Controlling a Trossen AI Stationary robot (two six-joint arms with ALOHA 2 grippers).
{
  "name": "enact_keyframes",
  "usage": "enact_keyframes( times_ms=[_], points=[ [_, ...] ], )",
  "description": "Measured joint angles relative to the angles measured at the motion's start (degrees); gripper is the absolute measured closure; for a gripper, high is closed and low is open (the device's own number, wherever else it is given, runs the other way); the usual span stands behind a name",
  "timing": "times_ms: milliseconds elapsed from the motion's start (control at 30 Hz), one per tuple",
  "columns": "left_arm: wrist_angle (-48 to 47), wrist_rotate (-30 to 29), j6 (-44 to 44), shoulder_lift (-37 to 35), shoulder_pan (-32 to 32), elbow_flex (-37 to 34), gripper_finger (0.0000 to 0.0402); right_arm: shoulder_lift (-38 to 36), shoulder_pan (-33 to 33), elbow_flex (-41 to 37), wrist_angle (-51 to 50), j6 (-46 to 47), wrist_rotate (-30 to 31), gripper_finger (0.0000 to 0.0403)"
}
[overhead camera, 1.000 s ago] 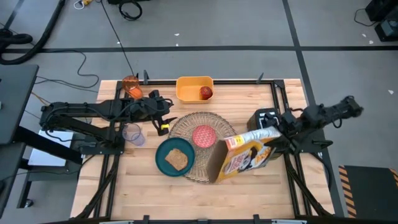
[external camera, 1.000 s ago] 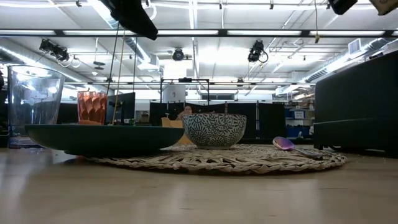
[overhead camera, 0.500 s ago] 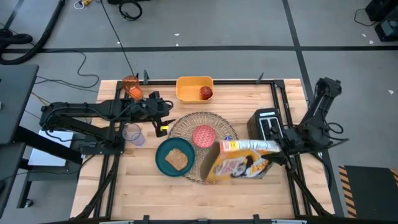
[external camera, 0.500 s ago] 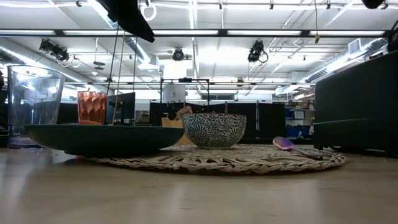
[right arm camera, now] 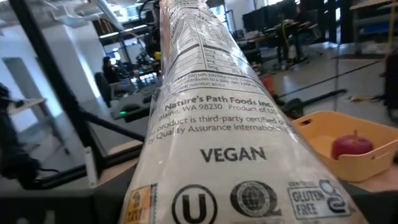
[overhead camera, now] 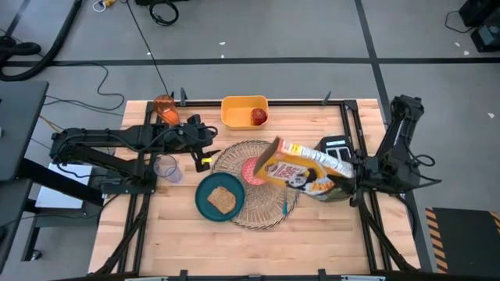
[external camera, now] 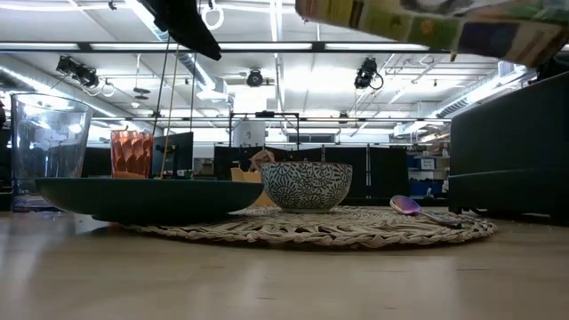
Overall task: Arrange a breakfast setting
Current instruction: Pour the cereal from the yellow cereal box into the red bowl
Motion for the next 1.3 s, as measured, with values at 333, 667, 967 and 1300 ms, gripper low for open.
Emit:
enact_keyframes(
  times_ms=[333,667,967,1300],
  points=[
    [0.02,0.00,0.06,0.00,0.00,0.00,0.0118,-0.73,-2.81,6.64,-4.27,-11.36,1.51,0.0188],
    [0.16,2.15,-0.39,0.02,-0.02,0.00,0.0118,-6.40,-5.65,9.31,-27.19,-1.82,-5.90,0.0188],
    [3.01,2.15,-0.35,0.02,-0.02,0.00,0.0118,-6.61,-19.64,10.89,-36.00,2.50,-23.40,0.0188],
    [3.08,2.12,-0.81,0.02,-0.02,0.00,0.0118,-6.09,-28.50,16.11,-45.97,5.31,-36.16,0.0188]
  ],
)
